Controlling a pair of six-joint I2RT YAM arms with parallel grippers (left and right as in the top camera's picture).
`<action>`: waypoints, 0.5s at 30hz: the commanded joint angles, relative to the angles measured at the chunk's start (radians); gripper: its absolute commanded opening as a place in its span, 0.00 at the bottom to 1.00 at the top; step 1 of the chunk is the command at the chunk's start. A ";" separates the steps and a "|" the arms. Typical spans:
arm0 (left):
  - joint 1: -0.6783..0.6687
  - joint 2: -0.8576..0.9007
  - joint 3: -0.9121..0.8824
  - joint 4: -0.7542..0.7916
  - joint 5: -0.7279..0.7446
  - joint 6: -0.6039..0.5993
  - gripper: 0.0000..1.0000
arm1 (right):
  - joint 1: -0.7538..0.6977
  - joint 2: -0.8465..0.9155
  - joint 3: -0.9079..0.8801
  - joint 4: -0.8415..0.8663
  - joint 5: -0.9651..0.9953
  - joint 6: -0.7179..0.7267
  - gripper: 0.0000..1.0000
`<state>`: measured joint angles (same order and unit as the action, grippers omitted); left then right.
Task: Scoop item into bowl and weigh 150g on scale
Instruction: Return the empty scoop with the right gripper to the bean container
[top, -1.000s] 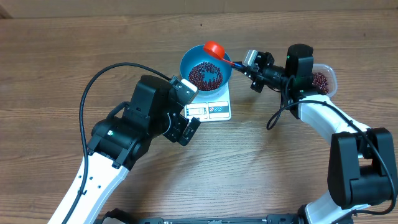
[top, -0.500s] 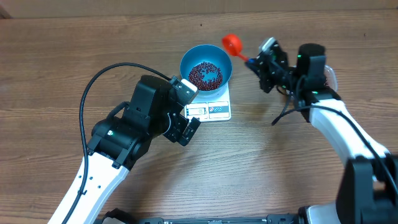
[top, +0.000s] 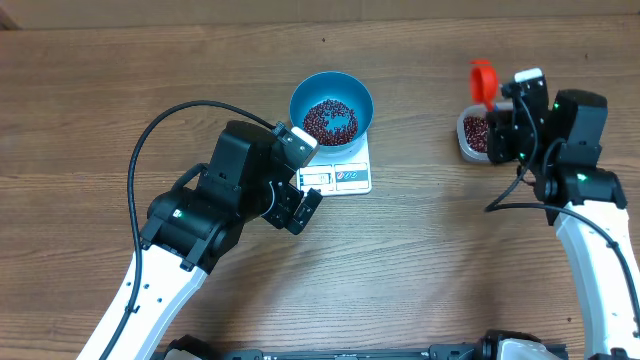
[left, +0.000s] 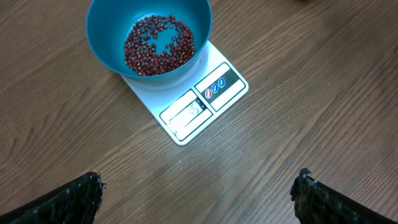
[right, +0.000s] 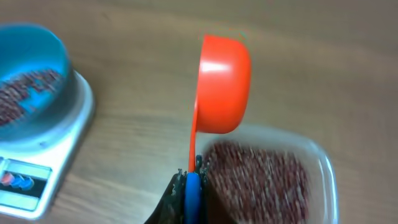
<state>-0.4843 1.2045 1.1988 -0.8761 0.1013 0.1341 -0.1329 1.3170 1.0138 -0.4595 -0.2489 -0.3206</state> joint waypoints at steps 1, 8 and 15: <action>0.003 0.000 -0.001 0.001 0.000 0.019 1.00 | -0.025 -0.001 0.015 -0.028 0.051 0.011 0.04; 0.003 0.000 -0.001 0.001 0.000 0.019 0.99 | -0.047 0.011 0.013 -0.080 0.120 0.010 0.04; 0.003 0.000 -0.001 0.001 0.000 0.019 1.00 | -0.048 0.113 0.006 -0.082 0.122 0.003 0.04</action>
<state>-0.4843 1.2045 1.1988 -0.8761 0.1009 0.1341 -0.1761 1.3754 1.0138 -0.5426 -0.1448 -0.3149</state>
